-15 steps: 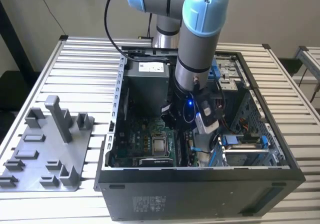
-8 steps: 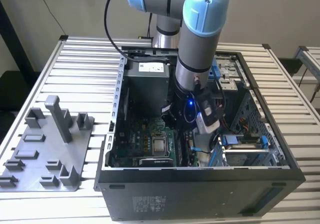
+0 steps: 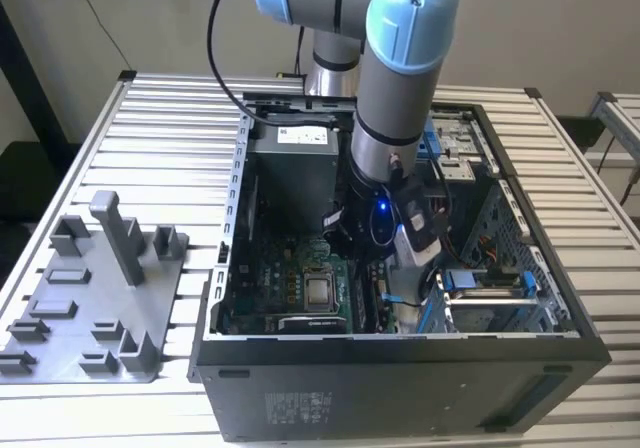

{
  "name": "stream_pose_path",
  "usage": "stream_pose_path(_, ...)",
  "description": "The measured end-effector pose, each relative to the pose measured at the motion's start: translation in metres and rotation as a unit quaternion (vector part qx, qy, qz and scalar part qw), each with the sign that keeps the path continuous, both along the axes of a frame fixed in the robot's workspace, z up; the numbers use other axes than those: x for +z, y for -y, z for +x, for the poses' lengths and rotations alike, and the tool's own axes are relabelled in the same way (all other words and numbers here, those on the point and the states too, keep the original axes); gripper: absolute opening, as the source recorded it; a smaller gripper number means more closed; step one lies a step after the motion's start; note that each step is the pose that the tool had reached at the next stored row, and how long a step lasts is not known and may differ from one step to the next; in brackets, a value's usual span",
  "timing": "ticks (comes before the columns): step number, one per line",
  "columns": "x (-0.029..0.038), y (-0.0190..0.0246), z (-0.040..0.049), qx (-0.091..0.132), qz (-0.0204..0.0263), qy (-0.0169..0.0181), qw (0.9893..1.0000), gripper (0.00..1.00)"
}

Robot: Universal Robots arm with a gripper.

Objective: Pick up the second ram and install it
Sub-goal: 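Insert the second ram into the second slot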

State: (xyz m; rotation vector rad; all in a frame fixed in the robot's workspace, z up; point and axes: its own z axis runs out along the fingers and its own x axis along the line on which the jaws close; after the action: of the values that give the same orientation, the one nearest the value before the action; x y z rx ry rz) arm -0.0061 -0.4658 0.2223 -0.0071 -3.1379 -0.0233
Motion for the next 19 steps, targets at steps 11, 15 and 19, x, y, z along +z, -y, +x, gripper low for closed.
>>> stream_pose_path(11, -0.0018, 0.0001, 0.0, 0.0, 0.0, 0.0, 1.0, 0.14)
stream_pose_path(15, -0.0019, 0.0001, 0.0, 0.0, 0.0, 0.0, 1.0, 0.14)
stream_pose_path(19, -0.002, 0.0001, 0.0, -0.001, 0.0, 0.0, 1.0, 0.14)
